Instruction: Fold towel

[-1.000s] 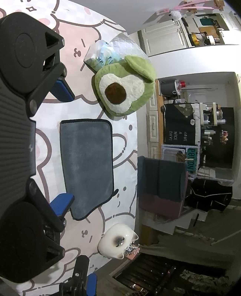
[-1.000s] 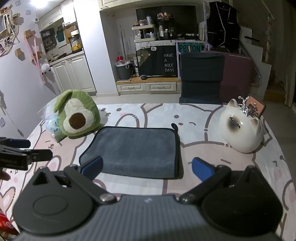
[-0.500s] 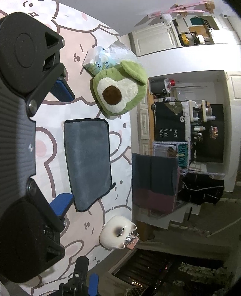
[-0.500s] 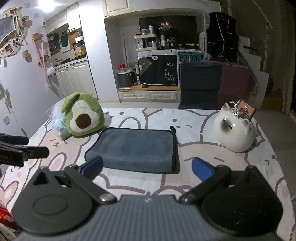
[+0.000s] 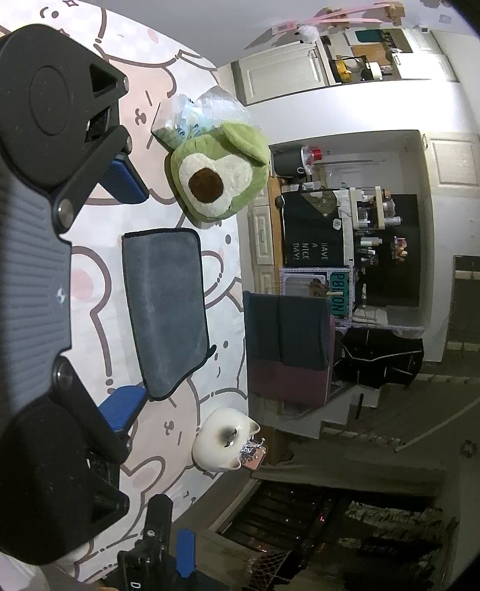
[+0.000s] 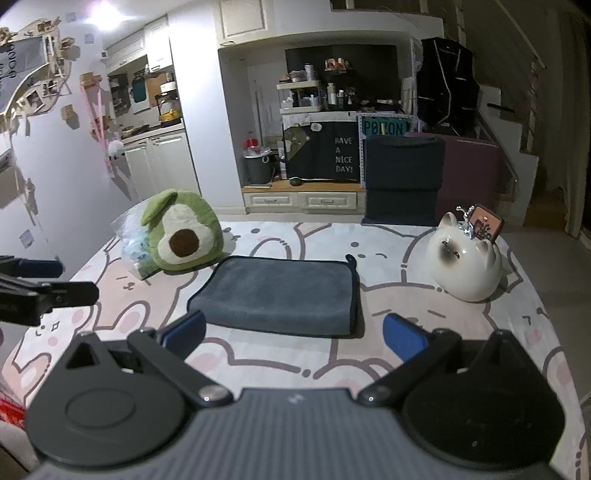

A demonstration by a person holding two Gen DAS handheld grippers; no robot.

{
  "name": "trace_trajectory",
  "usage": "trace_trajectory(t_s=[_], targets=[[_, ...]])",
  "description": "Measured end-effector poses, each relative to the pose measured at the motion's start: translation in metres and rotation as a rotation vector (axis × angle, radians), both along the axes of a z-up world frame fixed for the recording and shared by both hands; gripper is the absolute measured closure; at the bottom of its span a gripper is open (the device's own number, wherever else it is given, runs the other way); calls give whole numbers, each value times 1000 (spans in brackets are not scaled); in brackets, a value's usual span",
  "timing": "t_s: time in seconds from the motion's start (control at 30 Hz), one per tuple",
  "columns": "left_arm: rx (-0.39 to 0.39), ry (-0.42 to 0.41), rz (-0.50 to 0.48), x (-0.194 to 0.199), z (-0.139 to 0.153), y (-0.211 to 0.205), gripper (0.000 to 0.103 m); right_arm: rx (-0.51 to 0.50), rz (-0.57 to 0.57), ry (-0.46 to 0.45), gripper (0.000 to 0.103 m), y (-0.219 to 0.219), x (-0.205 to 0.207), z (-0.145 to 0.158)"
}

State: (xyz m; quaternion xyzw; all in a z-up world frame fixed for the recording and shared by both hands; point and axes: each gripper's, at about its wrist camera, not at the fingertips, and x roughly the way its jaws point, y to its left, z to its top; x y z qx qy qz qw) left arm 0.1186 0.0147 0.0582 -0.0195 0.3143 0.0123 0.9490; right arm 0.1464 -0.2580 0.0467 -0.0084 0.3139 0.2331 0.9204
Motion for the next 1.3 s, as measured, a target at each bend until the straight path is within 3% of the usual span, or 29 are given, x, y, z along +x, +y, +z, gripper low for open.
trace_trajectory(t_s=[0.73, 1.3], targets=[[-21, -37, -34, -55, -10, -2, 0, 15, 25, -42, 0, -18, -61, 4], [-23, -47, -72, -86, -31, -7, 0, 33, 22, -57, 0, -34, -101, -13]])
